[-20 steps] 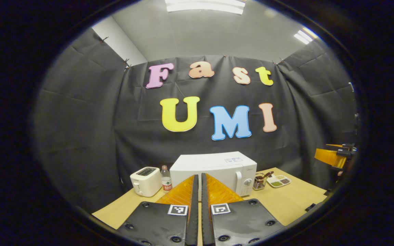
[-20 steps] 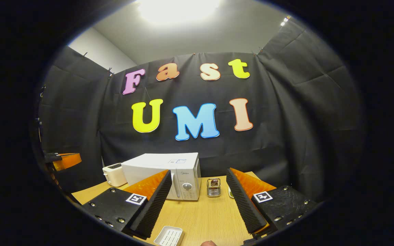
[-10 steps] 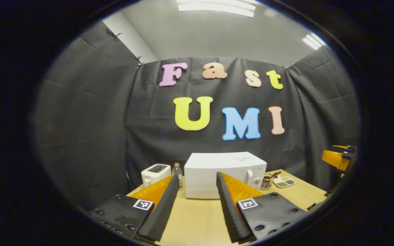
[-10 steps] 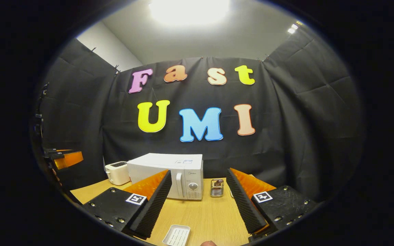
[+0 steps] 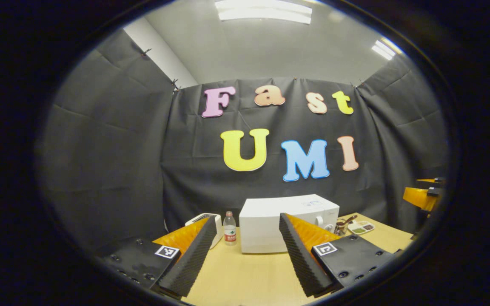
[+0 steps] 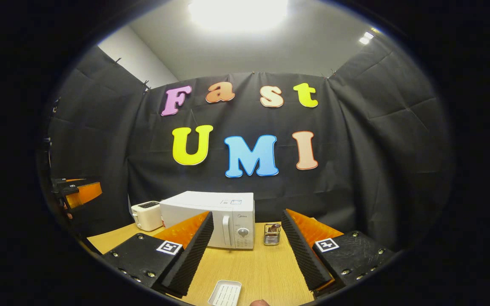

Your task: Open the microwave oven with the left hand, put the food in, and close the microwave oven.

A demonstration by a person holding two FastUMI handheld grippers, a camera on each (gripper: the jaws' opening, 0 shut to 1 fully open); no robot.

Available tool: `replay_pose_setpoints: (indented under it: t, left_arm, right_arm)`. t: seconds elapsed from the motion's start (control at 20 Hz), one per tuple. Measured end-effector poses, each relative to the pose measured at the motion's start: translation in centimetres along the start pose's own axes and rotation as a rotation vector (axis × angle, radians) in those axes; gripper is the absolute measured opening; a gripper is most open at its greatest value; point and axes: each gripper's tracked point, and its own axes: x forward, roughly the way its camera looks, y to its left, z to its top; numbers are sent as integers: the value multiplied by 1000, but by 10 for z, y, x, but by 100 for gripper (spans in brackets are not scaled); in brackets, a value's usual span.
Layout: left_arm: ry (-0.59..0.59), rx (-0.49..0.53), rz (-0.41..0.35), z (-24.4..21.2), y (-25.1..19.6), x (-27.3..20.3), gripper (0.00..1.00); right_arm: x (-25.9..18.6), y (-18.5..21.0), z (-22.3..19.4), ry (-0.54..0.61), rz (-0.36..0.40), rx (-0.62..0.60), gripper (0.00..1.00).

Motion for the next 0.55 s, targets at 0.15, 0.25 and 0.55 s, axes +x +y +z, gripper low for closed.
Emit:
replay_pose_setpoints:
  t: [0.15, 0.25, 0.55]
  left_arm:
    - [15, -1, -10, -5, -1, 0, 99]
    - [19, 3, -12, -5, -2, 0, 97]
    - [-10, 8, -1, 4, 7, -4, 96]
  right_arm:
    - [2, 4, 6, -18, 5, 1, 97]
    - [2, 6, 10, -30, 8, 14, 97]
    - [10, 18, 15, -37, 32, 7, 98]
